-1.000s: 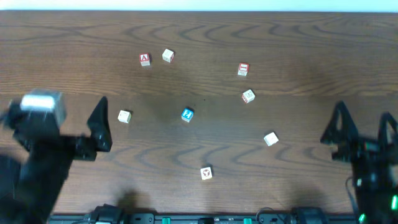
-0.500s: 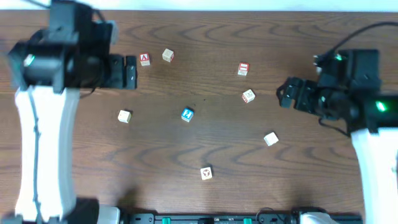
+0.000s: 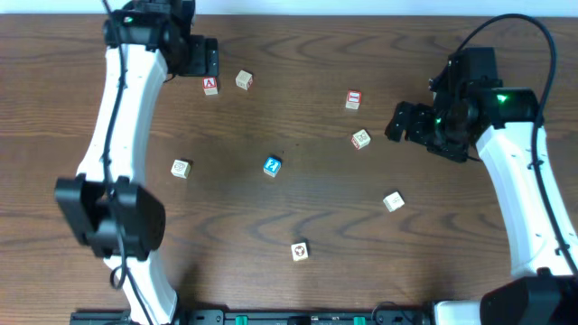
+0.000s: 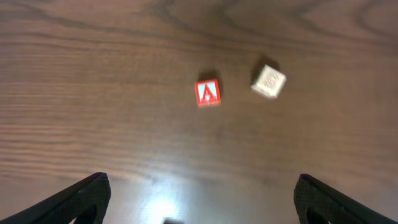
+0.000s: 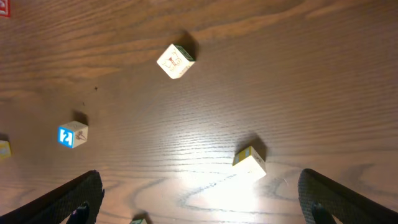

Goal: Spell out Ai2
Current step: 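Reach the left gripper to the red A block and grasp it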

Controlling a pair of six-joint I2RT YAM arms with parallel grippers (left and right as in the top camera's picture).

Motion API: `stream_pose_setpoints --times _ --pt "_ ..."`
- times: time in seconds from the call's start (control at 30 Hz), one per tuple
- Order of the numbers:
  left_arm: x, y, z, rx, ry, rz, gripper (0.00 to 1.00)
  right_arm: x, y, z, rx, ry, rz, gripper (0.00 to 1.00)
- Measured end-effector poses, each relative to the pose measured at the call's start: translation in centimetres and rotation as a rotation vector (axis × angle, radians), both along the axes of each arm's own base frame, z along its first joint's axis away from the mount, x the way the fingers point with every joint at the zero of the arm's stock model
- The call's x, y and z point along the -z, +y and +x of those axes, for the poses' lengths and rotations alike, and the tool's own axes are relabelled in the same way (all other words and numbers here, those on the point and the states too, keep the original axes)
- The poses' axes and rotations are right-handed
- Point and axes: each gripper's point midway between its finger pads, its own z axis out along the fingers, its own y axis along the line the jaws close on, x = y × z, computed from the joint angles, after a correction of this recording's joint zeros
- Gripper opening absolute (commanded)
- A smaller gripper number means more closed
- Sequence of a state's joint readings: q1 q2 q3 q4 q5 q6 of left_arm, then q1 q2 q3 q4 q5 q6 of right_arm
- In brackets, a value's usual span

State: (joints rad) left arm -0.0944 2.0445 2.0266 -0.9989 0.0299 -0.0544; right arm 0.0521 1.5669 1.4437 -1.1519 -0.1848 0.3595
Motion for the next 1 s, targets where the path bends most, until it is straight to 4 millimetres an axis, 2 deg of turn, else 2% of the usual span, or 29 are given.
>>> stream_pose_setpoints --times 0.17,0.37,0.47,0.7,0.93,1.0 --pt "5.5 -0.3 3.2 -0.076 0.02 -0.036 0.98 0.0 0.6 -0.1 -0.008 0.002 -0.003 0.99" --pt "12.1 -0.8 4.8 -0.141 0.081 -0.06 0.95 0.1 1.0 -0.2 -0.017 0.002 -0.015 0.99" --pt "13.7 -1.0 5.7 -0.161 0.071 -0.072 0.95 0.1 1.1 -0.2 -0.024 0.003 -0.017 0.99" --pt "14.8 -1.1 6.5 -0.191 0.055 -0.088 0.95 0.1 1.4 -0.3 -0.032 0.004 -0.02 0.99" --pt "17.1 -0.8 6.6 -0.231 0.074 -0.081 0.98 0.1 1.6 -0.4 -0.041 0.005 -0.027 0.99" --pt "17.2 -0.7 6.7 -0.241 0.072 -0.082 0.9 0.1 1.6 -0.5 -0.04 0.007 -0.031 0.99"
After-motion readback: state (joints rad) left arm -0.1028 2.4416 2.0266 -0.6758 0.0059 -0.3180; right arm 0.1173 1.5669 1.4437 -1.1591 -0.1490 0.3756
